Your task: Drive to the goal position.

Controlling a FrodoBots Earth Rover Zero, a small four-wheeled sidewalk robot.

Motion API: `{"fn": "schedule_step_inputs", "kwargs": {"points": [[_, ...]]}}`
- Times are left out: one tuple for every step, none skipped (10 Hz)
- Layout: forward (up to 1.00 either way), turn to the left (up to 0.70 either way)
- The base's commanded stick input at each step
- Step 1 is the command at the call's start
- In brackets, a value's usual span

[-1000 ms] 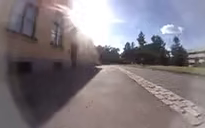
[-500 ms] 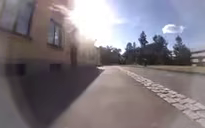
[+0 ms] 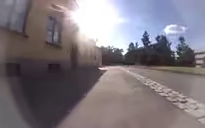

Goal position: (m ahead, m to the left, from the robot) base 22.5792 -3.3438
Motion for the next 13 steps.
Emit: {"fn": "schedule_step_inputs", "kwargs": {"points": [[1.00,0.00],[1.00,0.00],[1.00,0.00],[1.00,0.00],[1.00,0.00],[1.00,0.00],[1.00,-0.16],[1.00,-0.39],[1.00,-0.40],[1.00,-0.40],[1.00,-0.27],[1.00,-0.05],[1.00,0.00]]}}
